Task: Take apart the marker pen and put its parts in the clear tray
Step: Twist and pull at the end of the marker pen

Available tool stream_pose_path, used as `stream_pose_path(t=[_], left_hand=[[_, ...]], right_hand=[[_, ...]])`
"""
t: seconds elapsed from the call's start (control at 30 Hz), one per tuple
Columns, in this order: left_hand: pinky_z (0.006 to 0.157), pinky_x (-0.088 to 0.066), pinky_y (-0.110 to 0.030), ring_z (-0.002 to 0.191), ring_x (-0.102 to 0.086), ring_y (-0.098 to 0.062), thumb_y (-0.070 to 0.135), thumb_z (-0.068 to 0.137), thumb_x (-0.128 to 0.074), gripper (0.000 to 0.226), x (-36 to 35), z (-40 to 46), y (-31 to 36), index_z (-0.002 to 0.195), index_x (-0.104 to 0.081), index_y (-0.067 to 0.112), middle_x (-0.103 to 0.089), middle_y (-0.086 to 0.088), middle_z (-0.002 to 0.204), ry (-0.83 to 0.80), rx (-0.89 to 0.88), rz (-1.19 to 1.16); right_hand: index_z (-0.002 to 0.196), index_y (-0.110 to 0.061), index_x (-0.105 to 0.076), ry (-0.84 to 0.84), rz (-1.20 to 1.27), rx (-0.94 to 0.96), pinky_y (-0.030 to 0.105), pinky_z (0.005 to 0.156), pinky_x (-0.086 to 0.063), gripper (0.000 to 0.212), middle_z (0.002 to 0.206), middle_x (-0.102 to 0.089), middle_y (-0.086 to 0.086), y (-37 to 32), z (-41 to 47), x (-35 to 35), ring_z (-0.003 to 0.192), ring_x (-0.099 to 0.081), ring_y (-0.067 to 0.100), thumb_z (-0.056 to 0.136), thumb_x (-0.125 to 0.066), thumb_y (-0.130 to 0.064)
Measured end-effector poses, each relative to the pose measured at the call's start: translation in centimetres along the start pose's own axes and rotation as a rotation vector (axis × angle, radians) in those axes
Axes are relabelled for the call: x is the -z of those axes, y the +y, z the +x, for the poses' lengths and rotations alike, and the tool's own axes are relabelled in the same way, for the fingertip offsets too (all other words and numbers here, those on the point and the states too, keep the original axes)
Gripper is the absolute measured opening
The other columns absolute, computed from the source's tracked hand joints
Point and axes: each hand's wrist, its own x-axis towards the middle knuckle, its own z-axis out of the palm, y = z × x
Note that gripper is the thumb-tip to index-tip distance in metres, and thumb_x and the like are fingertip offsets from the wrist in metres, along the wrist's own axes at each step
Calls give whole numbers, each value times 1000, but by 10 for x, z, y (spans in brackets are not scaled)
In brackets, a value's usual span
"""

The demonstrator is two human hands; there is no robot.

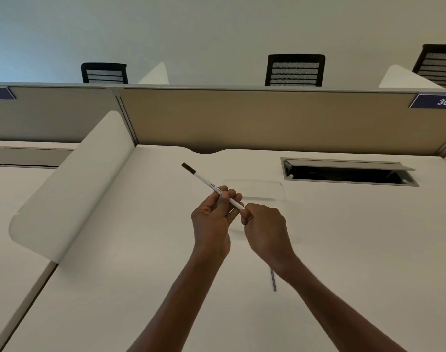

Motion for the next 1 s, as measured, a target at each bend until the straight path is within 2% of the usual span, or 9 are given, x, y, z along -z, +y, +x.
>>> stream_pose_path(t=[0.13,0.2,0.3,0.4,0.53,0.67,0.87,0.93,1.0], left_hand=[[83,-59,-34,91,-72,-22,7,96,-54,20,0,-1,-6,112,-64,1,-72,-9,90,32,41,-93],[81,-59,-32,90,-71,-22,7,96,-53,19,4,1,-3,111,-63,0,-70,-8,88,-4,55,-110],[80,-59,-31,90,-70,-21,7,96,-51,18,9,7,6,110,-62,0,-68,-7,87,-85,85,-97],[83,-59,-32,91,-70,-21,8,98,-49,19,9,10,14,110,-61,1,-68,-6,87,-158,100,-71],[91,-56,-38,89,-70,-22,7,98,-47,19,9,12,16,109,-62,1,-68,-6,86,-209,100,-37],[88,-57,-38,87,-67,-22,5,98,-48,17,13,11,12,107,-62,1,-66,-7,86,-202,100,-17],[90,-56,-38,86,-68,-22,7,98,-50,21,9,5,5,113,-62,-3,-68,-9,86,-81,37,-18],[91,-56,-37,88,-68,-22,7,97,-51,22,6,3,3,113,-62,-2,-68,-9,88,-44,24,-56],[89,-57,-35,89,-69,-22,7,96,-52,20,2,0,1,111,-63,-1,-69,-9,88,-18,20,-106]], right_hand=[[88,-15,-62,157,-130,100,27,61,-37,18,80,-70,1,6,-5,-9,68,-58,21,96,-47,-13],[85,-15,-64,-30,110,71,28,62,-41,23,76,-69,0,11,2,-2,68,-61,19,97,-45,-12],[93,-2,-69,-480,805,-123,25,54,-42,39,75,-67,8,19,15,22,59,-55,16,105,-39,-25],[103,3,-70,-746,1046,-204,22,55,-44,46,84,-70,12,26,20,35,63,-59,16,105,-37,-29],[86,-4,-70,-850,1259,-347,17,44,-40,39,70,-65,7,22,18,37,53,-54,12,102,-40,-24],[86,-4,-64,-765,1255,-393,15,42,-36,33,66,-59,3,19,18,31,50,-48,7,104,-39,-16],[79,-3,-62,-378,922,-299,15,49,-36,33,62,-53,3,2,10,16,49,-43,6,103,-41,-10],[76,-2,-66,-231,758,-222,21,51,-36,30,61,-54,2,1,9,10,54,-43,11,95,-44,-3],[69,-14,-64,-70,479,-114,23,52,-34,30,60,-56,-4,1,8,4,55,-45,13,91,-48,-4]])
